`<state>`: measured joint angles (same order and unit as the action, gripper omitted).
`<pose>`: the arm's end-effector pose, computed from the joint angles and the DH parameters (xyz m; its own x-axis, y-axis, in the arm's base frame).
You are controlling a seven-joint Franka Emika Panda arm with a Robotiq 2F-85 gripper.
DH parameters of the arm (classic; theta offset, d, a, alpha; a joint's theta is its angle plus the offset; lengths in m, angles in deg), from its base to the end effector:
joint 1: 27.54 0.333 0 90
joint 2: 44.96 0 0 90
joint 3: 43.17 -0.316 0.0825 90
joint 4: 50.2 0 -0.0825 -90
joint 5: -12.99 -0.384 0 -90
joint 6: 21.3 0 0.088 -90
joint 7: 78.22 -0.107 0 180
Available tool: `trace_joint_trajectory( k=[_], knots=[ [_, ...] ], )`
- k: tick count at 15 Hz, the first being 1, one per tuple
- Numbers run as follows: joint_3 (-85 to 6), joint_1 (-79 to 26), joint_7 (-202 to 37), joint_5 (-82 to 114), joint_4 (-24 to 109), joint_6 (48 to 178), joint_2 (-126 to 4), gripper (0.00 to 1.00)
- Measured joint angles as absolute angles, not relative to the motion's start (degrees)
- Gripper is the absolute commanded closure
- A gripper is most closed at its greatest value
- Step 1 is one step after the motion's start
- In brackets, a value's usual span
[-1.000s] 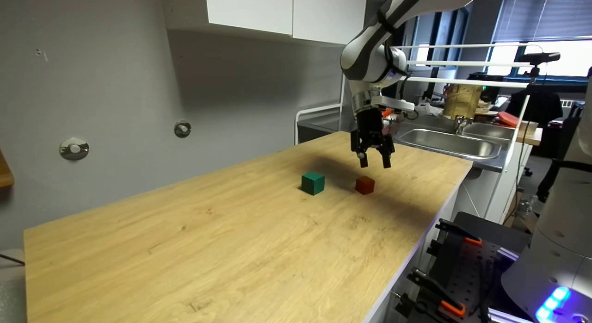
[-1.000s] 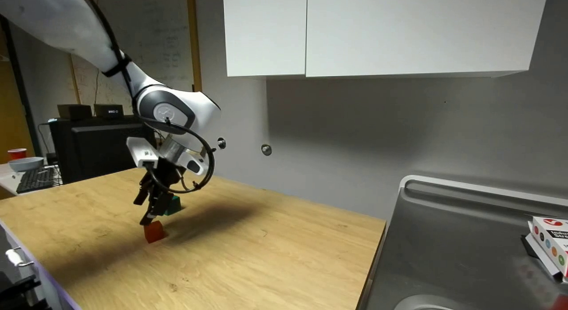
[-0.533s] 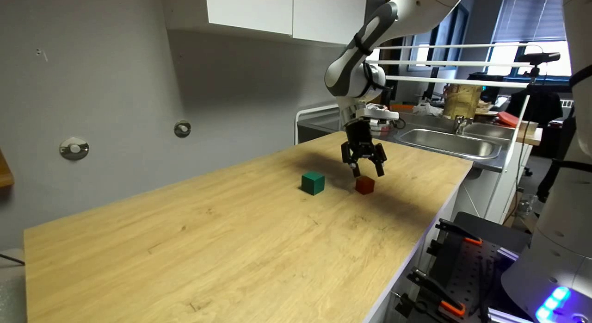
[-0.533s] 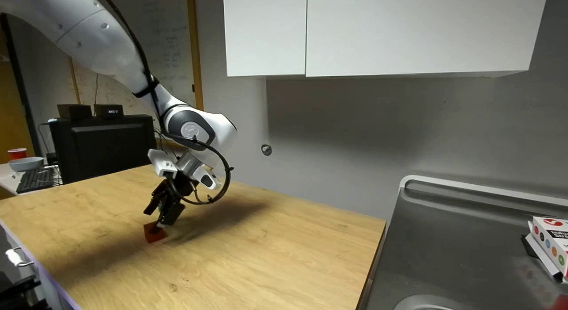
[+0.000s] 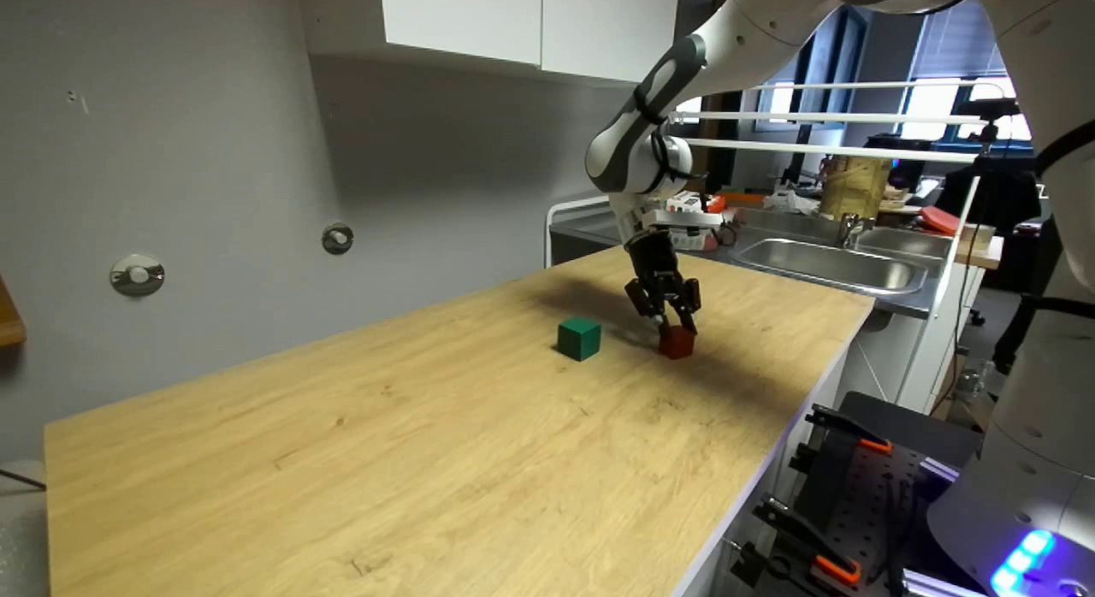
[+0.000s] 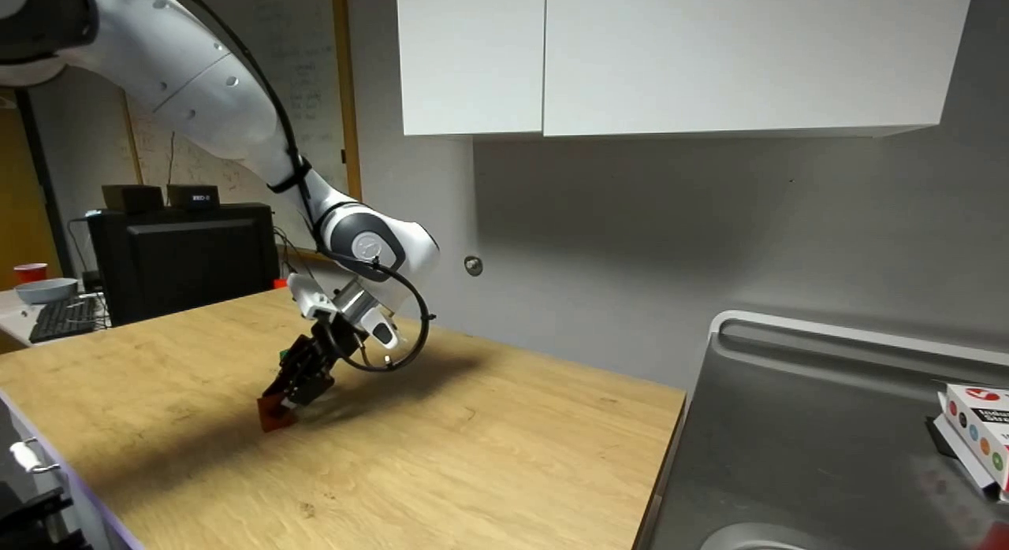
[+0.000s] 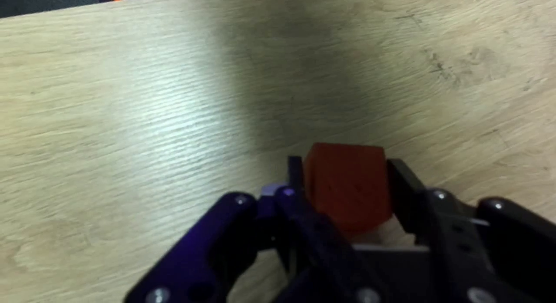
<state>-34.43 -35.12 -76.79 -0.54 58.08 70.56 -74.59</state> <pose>0.5186 -0.1257 0.2027 0.6669 -0.2194 -0.7122 -0.4074 -0.9075 -0.1020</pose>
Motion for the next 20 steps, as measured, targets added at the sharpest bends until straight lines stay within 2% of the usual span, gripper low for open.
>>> trace_joint_trajectory(
  k=[9,20],
  knots=[
    [-34.7,-34.7,-81.7,-0.2,51.1,71.4,-75.1,0.81],
    [-37.2,-29.3,-89.2,1.3,45.0,74.8,-73.4,0.81]
  ],
)
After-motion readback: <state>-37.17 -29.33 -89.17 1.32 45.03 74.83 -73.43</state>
